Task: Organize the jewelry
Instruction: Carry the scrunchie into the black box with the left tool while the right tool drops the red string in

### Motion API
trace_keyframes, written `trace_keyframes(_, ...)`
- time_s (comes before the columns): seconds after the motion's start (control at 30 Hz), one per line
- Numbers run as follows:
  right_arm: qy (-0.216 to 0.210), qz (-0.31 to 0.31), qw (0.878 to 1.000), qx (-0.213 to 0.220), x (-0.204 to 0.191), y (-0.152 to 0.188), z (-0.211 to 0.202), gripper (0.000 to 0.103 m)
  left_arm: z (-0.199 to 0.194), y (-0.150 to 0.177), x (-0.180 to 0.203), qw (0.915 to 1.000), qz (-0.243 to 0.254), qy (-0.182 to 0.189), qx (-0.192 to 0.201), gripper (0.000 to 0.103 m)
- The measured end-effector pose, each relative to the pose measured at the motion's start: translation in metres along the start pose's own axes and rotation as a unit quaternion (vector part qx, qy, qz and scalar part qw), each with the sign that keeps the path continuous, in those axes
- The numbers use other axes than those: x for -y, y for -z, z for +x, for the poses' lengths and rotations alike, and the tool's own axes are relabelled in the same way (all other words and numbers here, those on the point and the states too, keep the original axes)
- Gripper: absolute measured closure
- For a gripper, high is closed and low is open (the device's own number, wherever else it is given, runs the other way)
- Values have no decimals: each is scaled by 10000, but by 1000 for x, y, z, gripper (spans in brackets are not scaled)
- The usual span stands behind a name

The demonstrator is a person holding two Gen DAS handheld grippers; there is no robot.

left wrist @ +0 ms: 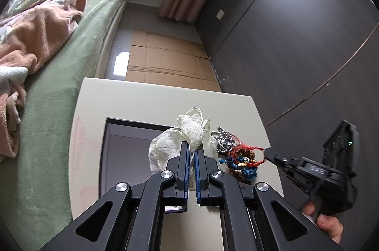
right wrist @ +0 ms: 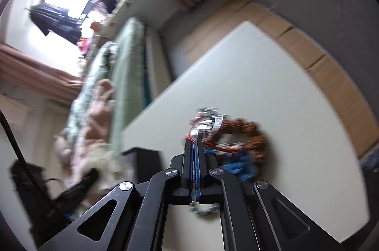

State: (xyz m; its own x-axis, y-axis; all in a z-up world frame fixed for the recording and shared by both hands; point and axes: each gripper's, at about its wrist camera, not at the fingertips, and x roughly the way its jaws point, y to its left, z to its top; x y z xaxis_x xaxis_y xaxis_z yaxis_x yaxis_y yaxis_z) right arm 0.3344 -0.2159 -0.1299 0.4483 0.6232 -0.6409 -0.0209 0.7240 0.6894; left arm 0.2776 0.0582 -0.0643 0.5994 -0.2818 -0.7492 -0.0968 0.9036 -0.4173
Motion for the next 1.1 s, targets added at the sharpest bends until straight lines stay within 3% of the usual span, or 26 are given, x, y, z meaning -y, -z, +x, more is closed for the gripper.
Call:
trace_keyframes(0.2,-763,-158,9970,-1,-28,8,-9,100,-3,-3,-11,9995,-197,-237,34,99)
trace_keyframes(0.4,-1243,-323,9917,-56,-58,20,-8,100,6,-4,-32,9970,-698,-262,-217,97)
trace_keyframes(0.43,-1289,-341,9910,-66,-61,21,-7,100,6,-5,-34,9968,-713,-308,-210,93)
trace_keyframes(0.47,-1332,-368,9904,-71,-64,22,-6,100,5,-5,-35,9968,-694,-361,-190,86)
trace_keyframes(0.5,-1385,-392,9895,-92,-69,24,-4,100,2,-6,-35,9968,-652,-431,-141,55)
trace_keyframes(0.53,-1457,-403,9884,-138,-74,27,0,100,0,-6,-35,9969,-647,-433,-108,14)
trace_keyframes(0.57,-1495,-411,9877,-177,-77,28,3,100,-3,-5,-37,9970,-666,-396,-43,1)
trace_keyframes(0.73,-1736,-480,9829,-387,-97,36,20,100,-22,-2,-46,9952,-759,-558,255,0)
trace_keyframes(0.93,-1924,-401,9781,-692,-107,45,51,100,-31,-6,-74,9876,-1133,-1003,420,0)
trace_keyframes(1.07,-2144,-155,9721,-935,-108,47,77,100,-35,-7,-88,9828,-1417,-1058,526,0)
trace_keyframes(1.1,-2048,-99,9729,-1070,-106,48,88,95,-36,-7,-89,9823,-1440,-1071,543,0)
